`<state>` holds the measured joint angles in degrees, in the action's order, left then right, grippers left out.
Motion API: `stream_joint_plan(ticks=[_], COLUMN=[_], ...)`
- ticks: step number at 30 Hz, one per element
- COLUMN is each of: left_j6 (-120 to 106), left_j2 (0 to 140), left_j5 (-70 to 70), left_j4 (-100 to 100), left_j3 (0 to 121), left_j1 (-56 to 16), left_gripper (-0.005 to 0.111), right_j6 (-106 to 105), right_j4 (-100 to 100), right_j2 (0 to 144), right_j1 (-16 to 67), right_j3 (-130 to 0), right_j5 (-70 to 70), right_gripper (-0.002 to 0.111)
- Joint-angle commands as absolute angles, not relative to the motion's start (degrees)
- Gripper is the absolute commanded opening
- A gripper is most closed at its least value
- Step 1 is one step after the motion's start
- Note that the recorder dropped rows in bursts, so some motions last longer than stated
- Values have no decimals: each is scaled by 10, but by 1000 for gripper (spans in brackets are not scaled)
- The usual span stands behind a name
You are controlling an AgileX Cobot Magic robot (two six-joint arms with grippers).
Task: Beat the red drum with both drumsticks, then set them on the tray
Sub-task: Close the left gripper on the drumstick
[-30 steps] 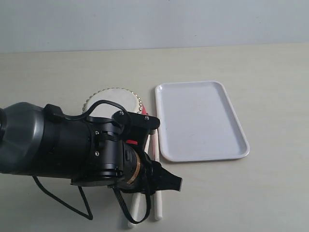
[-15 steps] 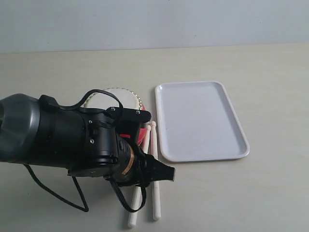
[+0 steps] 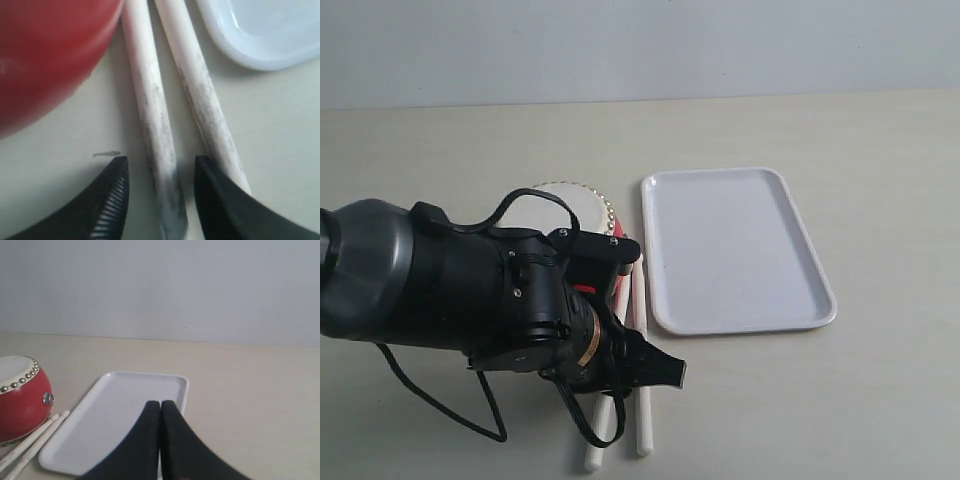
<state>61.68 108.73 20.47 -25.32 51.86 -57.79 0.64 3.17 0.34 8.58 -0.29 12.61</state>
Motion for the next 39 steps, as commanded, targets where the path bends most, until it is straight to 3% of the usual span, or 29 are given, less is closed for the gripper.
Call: stream_joint_plan(ticks=[1,3,5,9,26,39], left_j6=[615,615,616,616,620,638], left_j2=[1096,1096,1096,1096,1089,993], left_j5=[205,205,206,206,181,167], left_j4=[-247,-247,-247,-247,-249,-309], left_j3=[515,515,515,515,515,530], left_j1=[-572,-572,-572,-572,-572,-572], left_gripper=[43,41,32,0,0,0], right_j6=[6,6,6,6,7,7], right_j4=[31,31,31,31,31,31], right_j2=[0,0,0,0,0,0], right_j1=[83,83,83,83,83,83], right_j3=[0,0,0,0,0,0], right_j5=[119,119,119,119,120,120], right_gripper=[0,0,0,0,0,0])
